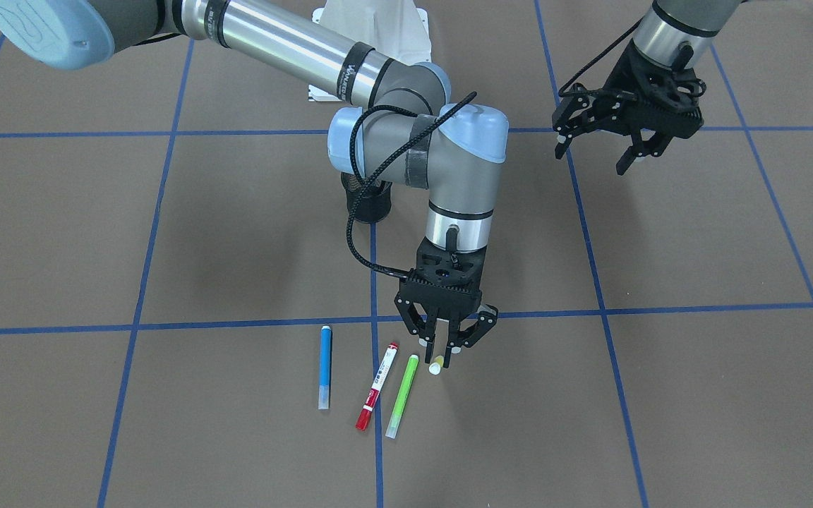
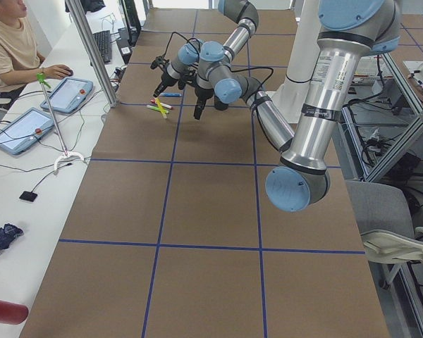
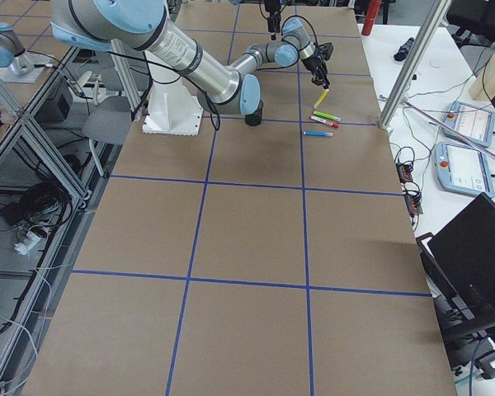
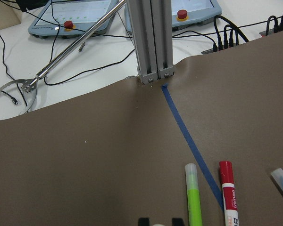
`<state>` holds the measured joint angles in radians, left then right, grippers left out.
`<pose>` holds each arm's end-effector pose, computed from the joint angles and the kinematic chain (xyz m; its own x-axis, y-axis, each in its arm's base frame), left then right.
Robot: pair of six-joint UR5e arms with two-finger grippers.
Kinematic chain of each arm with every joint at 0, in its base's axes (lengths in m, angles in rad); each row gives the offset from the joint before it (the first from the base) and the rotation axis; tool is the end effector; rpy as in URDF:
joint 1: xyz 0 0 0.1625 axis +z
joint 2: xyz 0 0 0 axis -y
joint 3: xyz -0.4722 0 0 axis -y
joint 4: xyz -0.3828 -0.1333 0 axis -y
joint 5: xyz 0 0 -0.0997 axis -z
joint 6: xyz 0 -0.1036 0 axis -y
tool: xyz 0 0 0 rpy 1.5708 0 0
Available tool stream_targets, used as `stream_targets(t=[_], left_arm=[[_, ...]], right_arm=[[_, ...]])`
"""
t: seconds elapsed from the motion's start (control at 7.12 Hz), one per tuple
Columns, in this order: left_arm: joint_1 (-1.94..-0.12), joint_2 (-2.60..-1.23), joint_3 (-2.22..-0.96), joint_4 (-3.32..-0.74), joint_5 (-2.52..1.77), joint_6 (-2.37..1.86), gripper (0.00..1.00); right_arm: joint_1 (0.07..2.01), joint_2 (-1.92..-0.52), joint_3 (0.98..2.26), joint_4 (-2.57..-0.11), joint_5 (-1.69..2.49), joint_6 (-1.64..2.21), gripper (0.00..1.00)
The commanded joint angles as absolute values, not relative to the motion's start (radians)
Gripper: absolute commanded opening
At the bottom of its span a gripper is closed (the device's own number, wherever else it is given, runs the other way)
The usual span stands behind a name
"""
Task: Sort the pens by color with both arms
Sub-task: 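Carry the yellow highlighter past the other pens, lower it beside the green one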
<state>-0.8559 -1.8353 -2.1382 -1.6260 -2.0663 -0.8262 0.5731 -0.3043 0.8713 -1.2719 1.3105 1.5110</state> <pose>0.2741 -0.4439 0.3156 0.5909 0.2287 -0.7736 0.0302 0.9520 0.3045 -0.6814 -0.6302 0.0873 0.5846 0.3086 0.7503 -0.6549 0.7254 0.2120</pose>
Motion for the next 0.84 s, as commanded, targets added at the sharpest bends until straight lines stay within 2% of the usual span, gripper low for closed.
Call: stream_targets(t=[0.0, 0.14, 0.28, 0.42, 0.56, 0.7], left_arm=[[-0.856, -1.835, -2.137, -1.626, -2.066, -0.827, 0.99], [-0.856, -1.835, -2.135, -1.628, -2.066, -0.827, 0.99], [-0.856, -1.835, -2.135, -1.628, -2.066, -0.825, 0.99], [-0.854, -1.836, -2.134, -1.628, -2.066, -0.83, 0.99], [-0.854, -1.841, -2.129, -1.626, -2.065, -0.839, 0.99], [-0.854, -1.839, -2.128, -1.623, -2.062, -0.841, 0.99]], right_arm=[[0.577, -0.304, 0.871, -1.272, 1.312, 1.509, 0.49], [0.578, -0.302, 0.873, -1.272, 1.312, 1.509, 0.5], [0.578, -0.301, 0.877, -1.272, 1.312, 1.509, 0.58], [0.578, -0.301, 0.882, -1.273, 1.313, 1.506, 0.86], [0.59, -0.301, 0.9, -1.273, 1.327, 1.488, 0.98], [0.621, -0.317, 0.937, -1.276, 1.407, 1.458, 0.99]])
